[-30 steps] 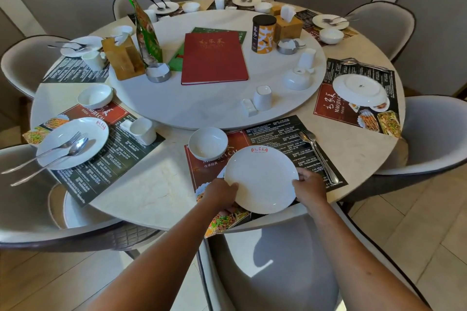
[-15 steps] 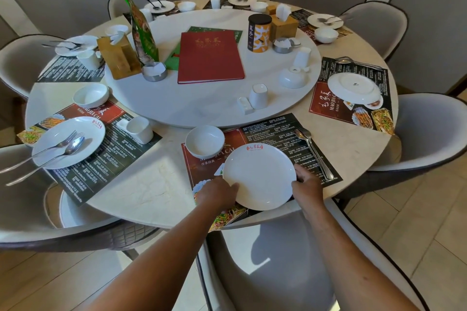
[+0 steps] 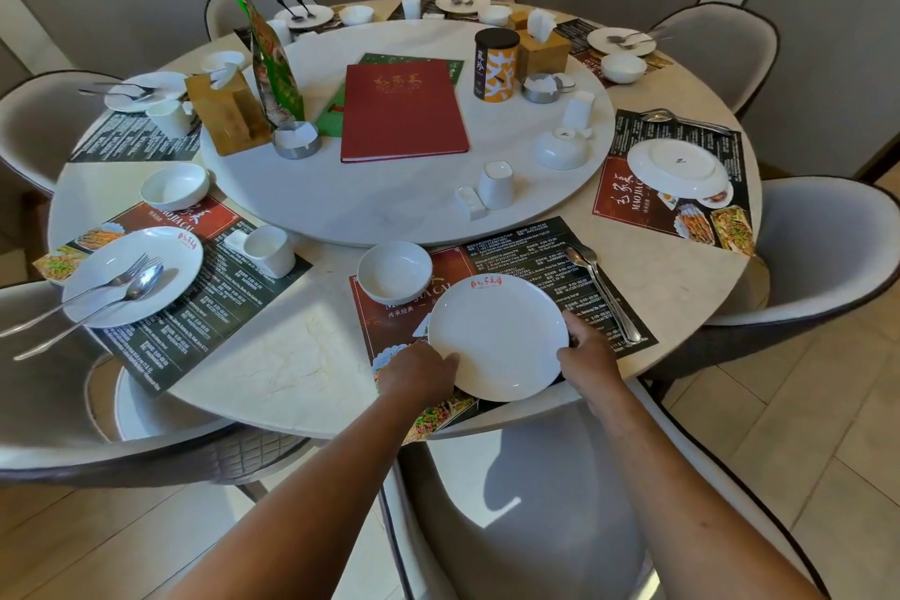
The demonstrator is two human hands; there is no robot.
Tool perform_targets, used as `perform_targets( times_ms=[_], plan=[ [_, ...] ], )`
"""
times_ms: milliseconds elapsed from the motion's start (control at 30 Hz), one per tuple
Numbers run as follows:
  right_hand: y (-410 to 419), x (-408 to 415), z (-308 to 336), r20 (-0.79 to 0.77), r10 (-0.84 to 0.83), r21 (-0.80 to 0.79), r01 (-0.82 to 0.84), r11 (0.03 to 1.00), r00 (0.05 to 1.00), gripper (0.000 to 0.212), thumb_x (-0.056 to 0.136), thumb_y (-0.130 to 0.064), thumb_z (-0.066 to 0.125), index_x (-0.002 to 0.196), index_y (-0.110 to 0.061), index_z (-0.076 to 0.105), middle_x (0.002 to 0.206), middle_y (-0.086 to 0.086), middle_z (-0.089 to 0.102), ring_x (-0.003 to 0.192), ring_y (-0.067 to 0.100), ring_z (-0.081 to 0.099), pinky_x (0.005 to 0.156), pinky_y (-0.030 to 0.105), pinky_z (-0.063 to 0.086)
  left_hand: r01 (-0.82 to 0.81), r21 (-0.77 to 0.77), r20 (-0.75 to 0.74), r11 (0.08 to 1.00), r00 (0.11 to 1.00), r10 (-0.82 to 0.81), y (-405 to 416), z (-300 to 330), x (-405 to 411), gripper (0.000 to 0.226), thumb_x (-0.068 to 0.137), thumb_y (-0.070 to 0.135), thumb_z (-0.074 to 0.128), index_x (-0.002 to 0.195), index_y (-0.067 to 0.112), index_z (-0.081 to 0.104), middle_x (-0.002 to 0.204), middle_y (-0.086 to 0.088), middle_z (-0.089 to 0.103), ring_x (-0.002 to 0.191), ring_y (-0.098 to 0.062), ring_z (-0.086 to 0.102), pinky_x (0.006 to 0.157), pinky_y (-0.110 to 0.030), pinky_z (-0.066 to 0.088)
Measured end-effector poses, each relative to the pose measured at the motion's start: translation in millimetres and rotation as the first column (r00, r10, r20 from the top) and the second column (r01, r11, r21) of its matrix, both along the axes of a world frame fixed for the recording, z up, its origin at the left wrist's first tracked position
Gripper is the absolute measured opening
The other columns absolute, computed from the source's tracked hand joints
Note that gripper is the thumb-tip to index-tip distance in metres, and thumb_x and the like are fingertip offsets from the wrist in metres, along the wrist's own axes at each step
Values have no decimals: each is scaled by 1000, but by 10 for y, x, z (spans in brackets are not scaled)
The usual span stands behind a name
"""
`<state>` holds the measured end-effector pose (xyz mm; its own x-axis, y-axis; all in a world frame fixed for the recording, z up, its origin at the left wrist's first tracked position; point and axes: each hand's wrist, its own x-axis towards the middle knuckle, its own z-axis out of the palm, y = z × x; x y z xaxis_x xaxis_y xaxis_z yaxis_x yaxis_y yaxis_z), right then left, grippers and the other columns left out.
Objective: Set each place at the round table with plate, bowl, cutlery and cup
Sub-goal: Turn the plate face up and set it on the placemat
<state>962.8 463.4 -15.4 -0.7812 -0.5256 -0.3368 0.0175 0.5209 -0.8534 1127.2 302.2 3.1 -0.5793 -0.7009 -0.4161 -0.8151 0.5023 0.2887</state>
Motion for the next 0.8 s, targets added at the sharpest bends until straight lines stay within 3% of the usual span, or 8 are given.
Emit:
perform_targets(
  times_ms=[167,300,400,500,600,667,800],
  plan=[
    [2,4,-12,-30,-10,19,10,1000,999,64,83,4,44,137,-29,56,129,1,61,119,22,55,69,18,47,-1,-70,47,998,999,4,43,53,9,61,98,64,42,130,16,60,120,0,69,111,-19,65,85,-30,50],
    [78,15,47,-162,-93,106,110,988,982,57,91,-12,52,144,-31,46,143,-3,50,130,23,49,95,34,48,52,-330,92,942,995,-23,170,220,-20,61,95,68,42,116,16,67,107,-1,71,98,-22,69,79,-34,54],
    [214,-11,99,-320,-109,161,167,973,941,51,95,-20,53,145,-30,46,147,0,47,135,24,45,103,41,47,116,-415,-27,902,990,-140,320,322,-185,54,99,61,39,116,18,66,103,-2,72,91,-21,69,70,-29,51],
    [364,-90,156,-458,-27,270,168,948,889,50,100,-29,51,148,-26,43,149,2,46,136,25,41,100,43,47,185,-361,-128,914,961,-245,510,332,-423,52,100,56,40,134,21,55,125,-7,64,116,-28,59,96,-43,50],
    [457,-251,185,-555,110,348,111,931,825,49,101,-32,48,149,-23,42,150,-1,45,134,25,38,100,44,45,259,-351,-104,900,944,-312,742,263,-662,59,102,53,35,152,23,36,156,-13,38,147,-36,27,120,-53,22],
    [522,-403,165,-596,181,366,64,928,782,47,102,-30,46,148,-22,43,150,0,45,135,24,37,103,44,43,243,-372,-114,896,946,-304,897,218,-833,58,104,51,33,155,23,31,159,-12,33,149,-35,20,121,-52,16],
    [673,-794,94,-596,263,387,-15,922,758,45,104,-27,41,148,-20,44,152,3,43,138,24,35,108,44,38,218,-429,-108,877,951,-289,1164,195,-1253,47,105,43,39,143,18,50,144,-12,51,136,-33,39,111,-48,32]
  ],
)
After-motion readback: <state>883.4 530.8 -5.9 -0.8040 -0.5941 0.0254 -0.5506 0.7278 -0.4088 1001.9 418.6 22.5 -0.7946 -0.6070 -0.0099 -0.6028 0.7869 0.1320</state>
